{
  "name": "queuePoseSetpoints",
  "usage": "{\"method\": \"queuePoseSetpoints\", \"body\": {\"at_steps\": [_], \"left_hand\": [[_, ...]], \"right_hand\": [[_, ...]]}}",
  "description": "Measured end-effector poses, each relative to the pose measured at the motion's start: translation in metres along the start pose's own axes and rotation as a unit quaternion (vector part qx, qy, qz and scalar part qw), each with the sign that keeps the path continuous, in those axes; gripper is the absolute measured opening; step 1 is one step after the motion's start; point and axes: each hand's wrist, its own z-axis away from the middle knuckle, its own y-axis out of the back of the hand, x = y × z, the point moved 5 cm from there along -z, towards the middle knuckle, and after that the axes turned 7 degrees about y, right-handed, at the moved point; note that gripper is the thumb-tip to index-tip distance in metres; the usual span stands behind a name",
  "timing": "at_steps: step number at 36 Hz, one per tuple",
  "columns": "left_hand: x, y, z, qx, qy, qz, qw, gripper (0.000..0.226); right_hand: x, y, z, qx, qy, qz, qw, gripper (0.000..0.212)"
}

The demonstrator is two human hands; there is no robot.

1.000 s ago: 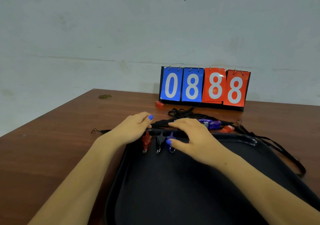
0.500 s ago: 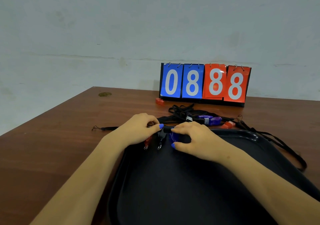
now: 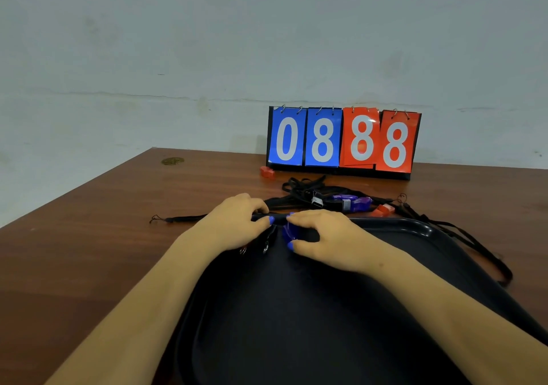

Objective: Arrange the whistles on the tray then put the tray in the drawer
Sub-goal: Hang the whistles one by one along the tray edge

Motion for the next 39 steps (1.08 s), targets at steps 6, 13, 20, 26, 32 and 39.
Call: {"method": "queuePoseSetpoints", "body": {"at_steps": [6, 13, 20, 26, 32, 39], "left_hand": [[0.000, -0.001, 0.000, -0.002, 0.002, 0.001, 1.000, 0.034], [0.000, -0.002, 0.000, 0.000, -0.002, 0.000, 1.000, 0.034], [0.004, 0.000, 0.003, 0.007, -0.027, 0.007, 1.000, 0.023], [0.005, 0.001, 0.003, 0.006, -0.022, 0.007, 1.000, 0.020], [0.005, 0.003, 0.004, 0.007, -0.018, 0.008, 1.000, 0.021], [0.004, 0.002, 0.003, 0.009, -0.017, 0.003, 1.000, 0.024]], "right_hand": [[0.005, -0.001, -0.001, 0.007, -0.006, -0.018, 1.000, 0.057], [0.032, 0.014, -0.002, 0.129, -0.064, -0.006, 0.990, 0.046], [0.067, -0.001, -0.001, 0.105, -0.151, 0.033, 0.982, 0.047], [0.059, -0.006, -0.008, 0.082, -0.147, 0.049, 0.985, 0.053], [0.052, -0.012, -0.017, 0.059, -0.149, 0.058, 0.985, 0.052], [0.053, -0.015, -0.014, 0.040, -0.174, 0.059, 0.982, 0.062]]}}
